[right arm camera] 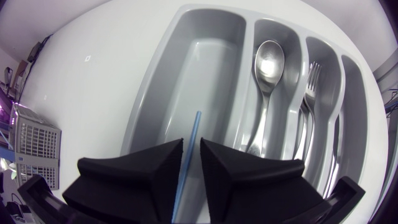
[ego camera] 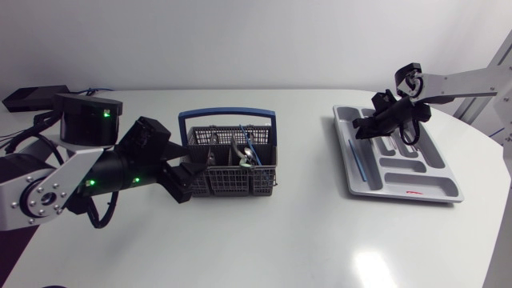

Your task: Unload the cutlery basket into the drawer organizer.

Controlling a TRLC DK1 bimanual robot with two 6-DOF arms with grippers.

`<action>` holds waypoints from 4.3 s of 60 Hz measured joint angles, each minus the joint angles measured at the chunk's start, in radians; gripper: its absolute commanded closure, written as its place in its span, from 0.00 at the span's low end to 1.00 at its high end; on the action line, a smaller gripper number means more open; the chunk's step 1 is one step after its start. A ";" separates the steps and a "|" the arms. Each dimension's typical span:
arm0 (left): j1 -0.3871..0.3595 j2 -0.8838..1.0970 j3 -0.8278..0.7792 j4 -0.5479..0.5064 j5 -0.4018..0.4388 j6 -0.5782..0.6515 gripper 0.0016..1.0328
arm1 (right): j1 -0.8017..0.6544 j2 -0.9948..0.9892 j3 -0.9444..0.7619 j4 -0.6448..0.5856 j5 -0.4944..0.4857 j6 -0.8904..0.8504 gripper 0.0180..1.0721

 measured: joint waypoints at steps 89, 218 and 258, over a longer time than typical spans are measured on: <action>0.094 0.090 0.144 -0.106 0.084 0.074 0.28 | 0.806 -0.748 -0.541 0.096 0.141 0.179 0.36; -0.069 0.043 0.088 -0.038 0.037 0.075 0.28 | 0.605 -0.973 -0.407 -0.005 -0.180 0.290 0.94; -0.187 0.097 0.146 -0.013 -0.047 0.074 0.28 | 0.164 -0.929 -0.500 -0.024 -0.063 0.263 0.95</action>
